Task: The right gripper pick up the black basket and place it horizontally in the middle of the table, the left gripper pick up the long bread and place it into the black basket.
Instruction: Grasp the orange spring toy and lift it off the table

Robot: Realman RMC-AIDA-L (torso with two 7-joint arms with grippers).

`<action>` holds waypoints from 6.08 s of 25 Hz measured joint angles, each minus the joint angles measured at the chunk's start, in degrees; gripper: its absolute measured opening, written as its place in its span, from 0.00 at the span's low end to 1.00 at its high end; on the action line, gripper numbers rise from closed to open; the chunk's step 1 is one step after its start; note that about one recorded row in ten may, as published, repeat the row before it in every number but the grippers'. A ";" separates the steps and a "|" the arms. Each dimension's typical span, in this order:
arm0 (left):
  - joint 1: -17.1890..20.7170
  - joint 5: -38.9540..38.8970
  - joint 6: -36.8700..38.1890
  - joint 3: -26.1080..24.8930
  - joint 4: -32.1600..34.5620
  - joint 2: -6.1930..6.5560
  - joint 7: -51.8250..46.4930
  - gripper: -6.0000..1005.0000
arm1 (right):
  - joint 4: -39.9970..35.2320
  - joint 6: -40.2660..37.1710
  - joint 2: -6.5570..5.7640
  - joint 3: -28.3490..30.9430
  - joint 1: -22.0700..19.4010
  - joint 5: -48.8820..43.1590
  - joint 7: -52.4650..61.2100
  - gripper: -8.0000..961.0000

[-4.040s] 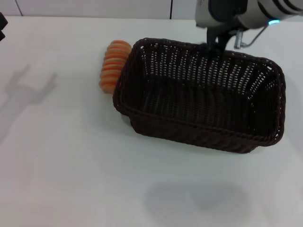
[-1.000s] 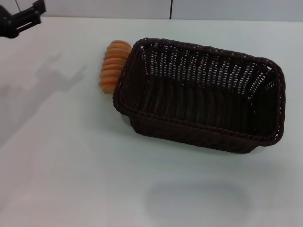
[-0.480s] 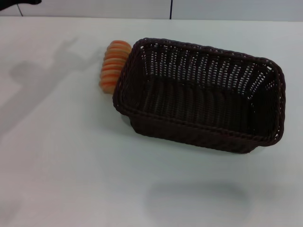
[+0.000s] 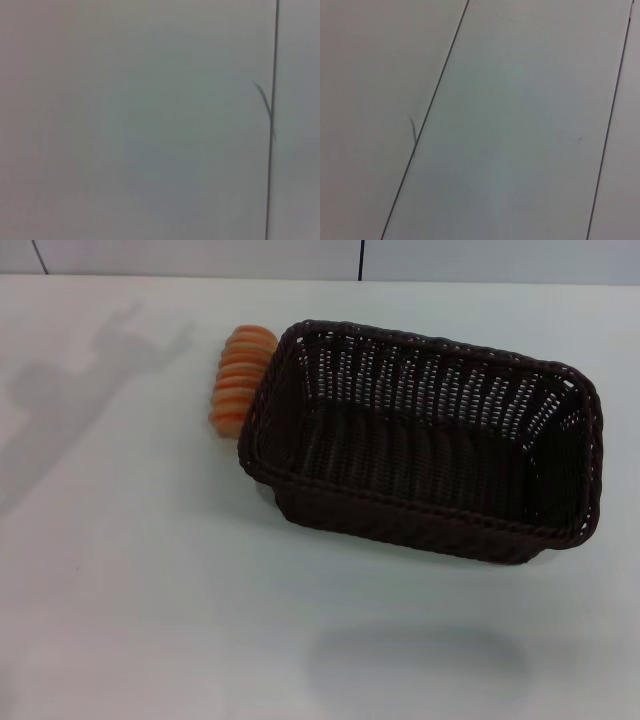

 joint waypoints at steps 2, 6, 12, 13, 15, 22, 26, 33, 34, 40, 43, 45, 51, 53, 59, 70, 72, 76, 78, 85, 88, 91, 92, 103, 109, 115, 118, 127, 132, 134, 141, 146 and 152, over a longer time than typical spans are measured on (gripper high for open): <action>0.70 -0.20 0.11 -0.06 0.51 -0.16 0.26 0.85 | -0.29 -0.42 -0.32 0.42 0.38 0.00 0.55 0.50; 1.42 -1.09 0.11 0.00 0.99 -0.21 0.48 0.85 | -1.81 -4.03 -1.33 1.67 1.61 0.03 3.91 0.50; 4.80 -4.15 -0.15 -0.54 3.70 -0.21 1.76 0.85 | -10.04 -12.67 -2.17 9.05 4.58 0.07 16.06 0.50; 5.41 -4.69 -0.19 -0.63 4.15 -0.21 1.99 0.85 | -10.68 -12.79 -2.13 10.37 4.79 0.07 16.97 0.50; 5.90 -5.04 -0.17 -0.65 4.45 -0.21 2.07 0.85 | -11.14 -12.76 -2.14 11.76 5.01 0.08 17.89 0.50; 8.02 -5.37 0.18 -0.09 4.08 -0.28 3.43 0.85 | -12.40 -11.50 -2.42 19.09 6.58 0.08 21.47 0.50; 8.48 -5.37 0.24 0.61 3.65 -0.32 4.07 0.85 | -12.69 -10.84 -2.37 19.60 7.82 0.07 21.45 0.50; 6.54 0.28 1.26 3.01 4.86 0.02 -0.57 0.85 | -12.85 -8.88 -1.85 19.10 9.49 0.04 20.51 0.50; 5.99 1.93 1.66 2.85 5.40 0.04 -2.79 0.85 | -12.77 -8.66 -1.82 18.97 9.52 0.03 20.37 0.50; -5.88 26.66 16.50 -0.45 7.73 1.18 -23.11 0.85 | -12.65 -8.35 -1.83 18.82 9.02 0.00 20.30 0.50; -14.14 37.91 25.07 -2.53 4.95 1.34 -27.39 0.85 | -12.81 -8.33 -1.88 18.70 8.92 0.00 19.26 0.50; -19.65 43.19 30.03 -4.49 1.96 1.46 -28.37 0.85 | -12.48 -8.07 -1.88 18.32 8.72 0.00 18.03 0.50; -30.90 50.96 34.62 -6.20 -6.77 1.39 -28.80 0.85 | -11.08 -7.62 -2.19 17.10 7.77 0.00 16.59 0.50; -32.17 51.71 34.70 -6.14 -8.39 1.28 -28.82 0.85 | -10.66 -7.61 -2.28 17.04 7.28 0.00 16.55 0.50; -37.95 53.08 32.07 -3.85 -22.28 0.36 -28.41 0.85 | -8.94 -7.33 -2.42 17.04 5.84 0.00 15.53 0.50; -40.68 53.20 25.75 0.34 -35.03 0.06 -29.24 0.85 | -3.54 -3.32 -3.18 15.49 4.12 0.00 11.92 0.50; -40.77 53.23 25.13 0.61 -36.19 0.02 -29.24 0.85 | -2.72 -3.31 -3.31 15.78 3.55 0.00 12.14 0.50; -39.86 53.07 24.49 0.39 -36.43 0.05 -29.24 0.84 | -1.97 -3.25 -3.81 16.15 3.09 0.00 12.76 0.50; -39.75 53.06 24.43 0.27 -36.60 0.12 -29.08 0.84 | -1.82 -3.24 -3.96 16.20 3.06 0.00 12.99 0.50; -40.79 52.33 24.60 2.42 -39.65 -0.26 -28.70 0.84 | -1.73 -3.24 -3.98 16.17 3.38 0.00 13.06 0.50; -40.84 51.59 24.49 3.31 -40.22 -0.40 -28.76 0.84 | -1.61 -3.25 -3.98 16.00 3.40 0.00 13.04 0.50; -40.49 49.26 23.60 5.52 -40.95 -0.44 -29.05 0.84 | -1.60 -3.25 -3.98 15.93 3.41 0.00 13.03 0.50; -40.35 48.61 23.22 5.93 -41.00 -0.45 -29.11 0.84 | -1.60 -3.25 -3.98 15.90 3.41 0.00 13.03 0.50; -41.09 48.51 20.20 6.73 -39.89 -0.23 -30.93 0.84 | -1.17 -3.28 -4.54 15.39 3.59 0.00 13.10 0.50; -42.52 49.28 18.81 7.08 -41.04 -0.12 -31.25 0.84 | -0.71 -3.28 -4.61 14.94 3.45 -0.05 12.92 0.50; -43.80 50.49 15.15 8.00 -44.42 -0.10 -32.40 0.84 | -0.18 -2.78 -4.97 14.78 3.68 -0.09 12.92 0.50; -44.00 51.54 13.45 8.01 -45.59 -0.13 -32.78 0.84 | 0.83 -1.67 -5.26 14.50 3.69 -0.09 12.81 0.50; -43.99 51.68 10.28 7.49 -48.81 0.07 -32.80 0.84 | 2.44 -1.10 -5.39 14.11 3.55 -0.09 12.13 0.50; -43.63 51.99 9.49 7.46 -49.62 0.15 -32.72 0.84 | 2.69 -1.07 -5.38 13.73 3.69 -0.09 12.10 0.50; -43.49 52.56 8.99 7.46 -50.00 0.18 -32.75 0.84 | 2.96 -1.03 -5.39 13.48 3.73 -0.09 12.03 0.50; -43.21 53.34 7.89 7.37 -51.25 0.32 -32.84 0.84 | 4.11 -0.61 -5.51 12.84 3.77 -0.08 11.33 0.50; -42.64 53.36 7.56 7.37 -51.99 0.51 -32.39 0.84 | 5.01 0.18 -5.54 12.45 3.86 -0.08 9.99 0.50; -42.52 53.30 7.87 7.84 -53.33 0.49 -32.18 0.84 | 5.61 1.83 -5.60 12.45 4.86 -0.08 10.24 0.50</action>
